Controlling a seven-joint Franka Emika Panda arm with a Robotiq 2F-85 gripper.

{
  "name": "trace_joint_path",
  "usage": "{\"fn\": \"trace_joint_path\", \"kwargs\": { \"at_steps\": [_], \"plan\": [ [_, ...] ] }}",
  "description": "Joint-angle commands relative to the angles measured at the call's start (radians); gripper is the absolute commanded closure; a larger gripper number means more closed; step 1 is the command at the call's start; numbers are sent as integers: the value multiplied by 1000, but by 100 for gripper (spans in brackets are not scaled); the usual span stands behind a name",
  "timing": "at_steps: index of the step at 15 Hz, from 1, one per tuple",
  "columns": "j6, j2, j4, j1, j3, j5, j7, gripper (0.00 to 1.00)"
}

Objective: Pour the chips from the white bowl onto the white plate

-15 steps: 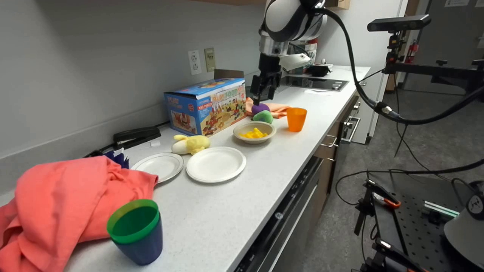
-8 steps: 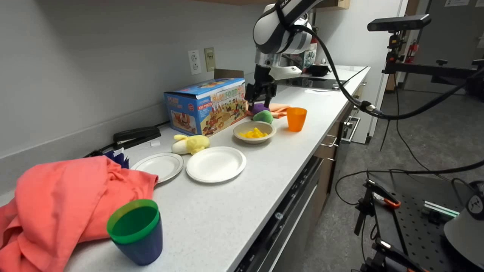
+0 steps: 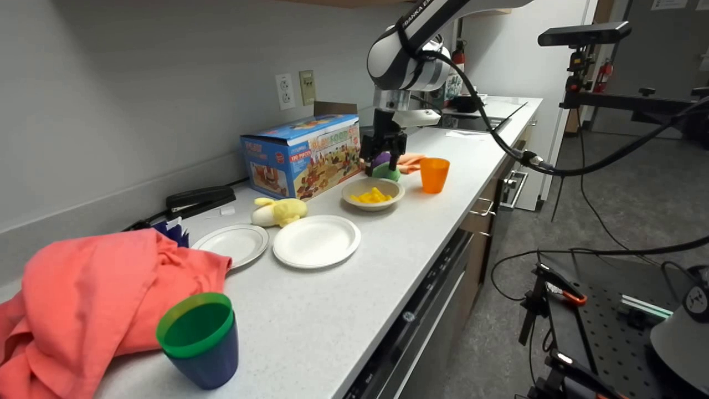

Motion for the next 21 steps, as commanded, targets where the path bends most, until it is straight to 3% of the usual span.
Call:
{"fn": "trace_joint_path", "kwargs": {
  "at_steps": [1, 9, 14, 15, 17, 21],
  "plan": [
    [-21, 32, 45, -33, 26, 35, -9, 0],
    [-18, 55, 49, -57, 60, 160, 0, 0],
    [-2, 68, 38, -57, 66, 181, -9, 2],
    [4, 67, 37, -56, 68, 181, -11, 26],
    [17, 62, 36, -54, 74, 182, -14, 29],
    [46, 59, 31, -50, 82, 177, -12, 62]
  ]
}}
